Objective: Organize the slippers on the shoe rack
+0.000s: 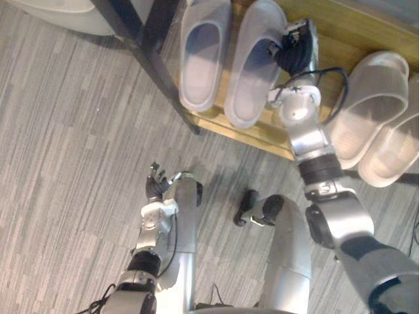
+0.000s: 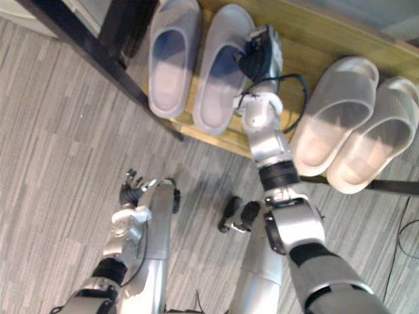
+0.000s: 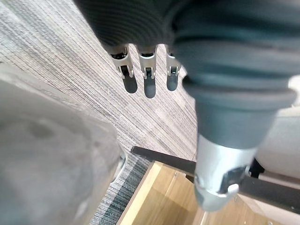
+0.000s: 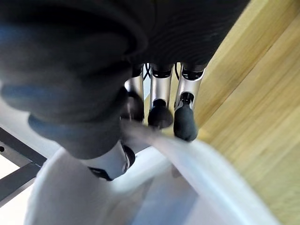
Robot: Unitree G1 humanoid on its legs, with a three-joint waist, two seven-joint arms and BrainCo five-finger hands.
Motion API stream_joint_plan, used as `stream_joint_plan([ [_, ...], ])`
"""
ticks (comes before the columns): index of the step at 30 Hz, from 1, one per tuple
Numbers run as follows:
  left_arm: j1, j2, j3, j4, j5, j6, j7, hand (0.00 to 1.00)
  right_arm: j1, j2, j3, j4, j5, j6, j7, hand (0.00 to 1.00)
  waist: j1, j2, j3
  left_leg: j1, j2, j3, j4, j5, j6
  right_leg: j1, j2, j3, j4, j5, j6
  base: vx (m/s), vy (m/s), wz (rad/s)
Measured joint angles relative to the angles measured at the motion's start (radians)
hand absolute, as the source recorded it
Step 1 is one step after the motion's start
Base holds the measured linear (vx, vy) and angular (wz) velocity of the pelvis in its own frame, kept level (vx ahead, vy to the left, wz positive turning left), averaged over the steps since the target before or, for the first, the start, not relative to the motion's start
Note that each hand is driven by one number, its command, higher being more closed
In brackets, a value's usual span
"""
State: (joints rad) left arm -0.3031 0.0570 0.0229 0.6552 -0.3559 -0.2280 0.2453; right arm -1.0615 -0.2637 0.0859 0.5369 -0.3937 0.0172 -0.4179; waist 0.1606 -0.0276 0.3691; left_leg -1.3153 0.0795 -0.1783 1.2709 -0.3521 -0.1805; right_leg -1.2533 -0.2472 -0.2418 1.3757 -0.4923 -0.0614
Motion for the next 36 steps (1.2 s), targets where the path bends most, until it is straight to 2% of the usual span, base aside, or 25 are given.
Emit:
stream_joint_plan([
  [7,0.001,-0.002,0.0,0.047,0.0,0.002,0.015,0.0,0.053,0.08,-0.002,-0.065,0.025,-0.003,-0.02,0.0,0.0,-0.003,-0.019,0.028,0.001,0.002,-0.003,-0.003,0.005,0.03,0.001,0.0,-0.009,-0.001,0.002,0.0,0.0,0.0],
  [13,0.008,0.007,0.005,0.074,0.001,0.012,0.017,0.0,0.154,0.116,-0.009,-0.14,0.042,-0.012,-0.026,0.0,-0.001,-0.028,-0.054,0.04,0.005,0.012,-0.021,-0.004,0.007,0.037,0.002,0.004,-0.027,0.0,0.004,0.0,0.011,-0.02],
  [18,0.016,0.0,0.031,0.086,0.001,0.022,0.016,0.0,0.23,0.155,-0.042,-0.208,0.042,-0.011,-0.014,0.0,-0.004,-0.028,-0.054,0.069,0.011,0.018,-0.045,-0.004,0.006,0.067,0.006,0.0,-0.052,0.002,0.003,0.0,0.0,0.0],
  [26,0.026,0.0,0.04,0.085,0.001,0.024,0.013,0.0,0.281,0.164,-0.074,-0.23,0.051,-0.009,-0.014,0.0,-0.004,-0.028,-0.054,0.074,0.021,0.032,-0.049,-0.006,0.009,0.069,0.009,0.006,-0.062,0.003,0.004,0.01,0.008,-0.02],
  [31,0.028,0.001,0.051,0.085,0.002,0.024,0.011,0.0,0.413,0.23,-0.07,-0.298,0.186,-0.06,-0.012,0.0,-0.007,-0.028,-0.054,0.075,0.029,0.033,-0.052,-0.008,0.012,0.072,0.02,0.006,-0.074,0.007,0.011,0.0,0.01,-0.04],
  [34,0.029,0.001,0.051,0.084,0.003,0.026,0.008,0.0,0.474,0.259,-0.066,-0.296,0.307,-0.093,0.022,0.0,-0.007,-0.028,-0.054,0.078,0.029,0.033,-0.055,-0.008,0.012,0.076,0.019,0.005,-0.076,0.007,0.011,0.0,0.0,0.0],
  [36,0.033,0.0,0.052,0.084,0.016,0.032,0.006,0.0,0.515,0.266,-0.061,-0.288,0.45,-0.137,0.068,0.0,-0.007,-0.028,-0.054,0.09,0.028,0.033,-0.063,-0.008,0.012,0.087,0.019,0.003,-0.083,0.007,0.011,0.0,0.0,0.0],
])
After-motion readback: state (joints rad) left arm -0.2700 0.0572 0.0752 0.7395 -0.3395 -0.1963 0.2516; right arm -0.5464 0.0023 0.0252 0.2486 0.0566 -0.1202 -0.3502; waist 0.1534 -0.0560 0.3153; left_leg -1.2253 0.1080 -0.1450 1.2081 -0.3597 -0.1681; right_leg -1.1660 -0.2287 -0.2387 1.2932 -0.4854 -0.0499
